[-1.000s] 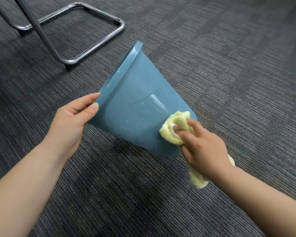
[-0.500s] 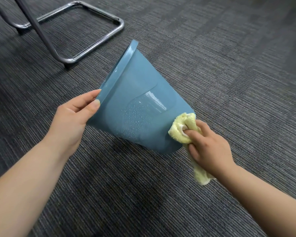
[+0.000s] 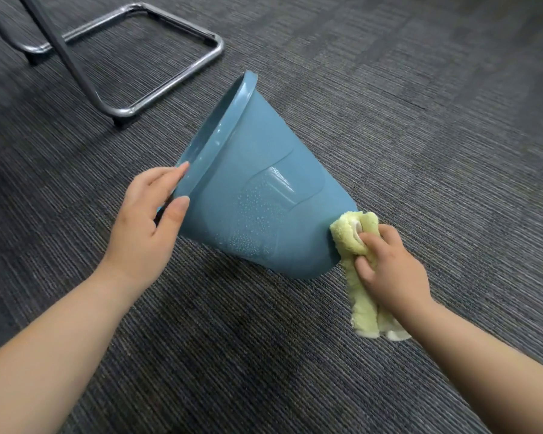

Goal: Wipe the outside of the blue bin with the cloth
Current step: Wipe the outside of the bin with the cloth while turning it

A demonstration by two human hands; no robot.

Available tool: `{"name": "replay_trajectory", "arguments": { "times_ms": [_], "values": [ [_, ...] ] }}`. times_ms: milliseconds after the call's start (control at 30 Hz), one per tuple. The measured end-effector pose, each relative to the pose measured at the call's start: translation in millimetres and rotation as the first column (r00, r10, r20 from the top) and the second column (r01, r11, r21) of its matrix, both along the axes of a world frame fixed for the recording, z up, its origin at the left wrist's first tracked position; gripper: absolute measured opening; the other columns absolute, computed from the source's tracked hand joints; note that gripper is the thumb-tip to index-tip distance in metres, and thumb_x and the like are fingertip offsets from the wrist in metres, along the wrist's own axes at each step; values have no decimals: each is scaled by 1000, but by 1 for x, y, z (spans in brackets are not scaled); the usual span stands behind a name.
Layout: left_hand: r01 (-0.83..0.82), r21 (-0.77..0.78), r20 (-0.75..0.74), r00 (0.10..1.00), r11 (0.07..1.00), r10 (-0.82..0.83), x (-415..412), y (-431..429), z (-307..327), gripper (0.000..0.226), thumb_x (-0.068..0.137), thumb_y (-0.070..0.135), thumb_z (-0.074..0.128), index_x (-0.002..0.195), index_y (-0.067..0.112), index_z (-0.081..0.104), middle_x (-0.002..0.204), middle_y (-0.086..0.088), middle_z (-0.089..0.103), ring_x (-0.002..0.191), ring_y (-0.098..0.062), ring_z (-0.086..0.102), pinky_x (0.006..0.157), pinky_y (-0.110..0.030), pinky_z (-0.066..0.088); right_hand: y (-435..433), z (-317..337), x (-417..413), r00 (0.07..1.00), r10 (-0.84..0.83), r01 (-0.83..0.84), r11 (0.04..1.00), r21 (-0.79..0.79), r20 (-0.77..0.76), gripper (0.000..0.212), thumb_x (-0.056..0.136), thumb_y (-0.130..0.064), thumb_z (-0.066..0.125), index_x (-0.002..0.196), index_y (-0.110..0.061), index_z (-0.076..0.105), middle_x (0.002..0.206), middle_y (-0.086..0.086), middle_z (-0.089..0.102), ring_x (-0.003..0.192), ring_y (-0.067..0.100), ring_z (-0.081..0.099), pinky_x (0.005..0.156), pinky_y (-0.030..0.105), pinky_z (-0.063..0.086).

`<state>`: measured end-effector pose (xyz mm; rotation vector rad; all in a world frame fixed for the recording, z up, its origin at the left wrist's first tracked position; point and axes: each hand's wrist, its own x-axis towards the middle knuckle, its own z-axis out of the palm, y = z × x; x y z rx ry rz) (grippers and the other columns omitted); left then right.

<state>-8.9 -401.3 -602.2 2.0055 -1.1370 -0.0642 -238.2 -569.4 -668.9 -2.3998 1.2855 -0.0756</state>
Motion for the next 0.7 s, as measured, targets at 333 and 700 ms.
{"name": "replay_trajectory", "arguments": {
  "times_ms": [333,700],
  "values": [
    [-96,80,-104,989,992,104,6,20,-12,27,82,5,56,109,7,59,91,12,57,79,21,50,75,3,34,3,8,5,997,-69,67,996,57,42,34,85,-21,47,119,-16,49,123,8,42,82,30,55,58,30,36],
    [-112,-89,-229,969,990,89,-2,9,13,28,83,8,55,109,19,57,93,20,56,77,26,49,71,4,33,9,14,5,993,-70,60,993,102,94,28,85,-21,48,112,-18,53,119,2,45,75,18,48,54,28,32]
  ]
}}
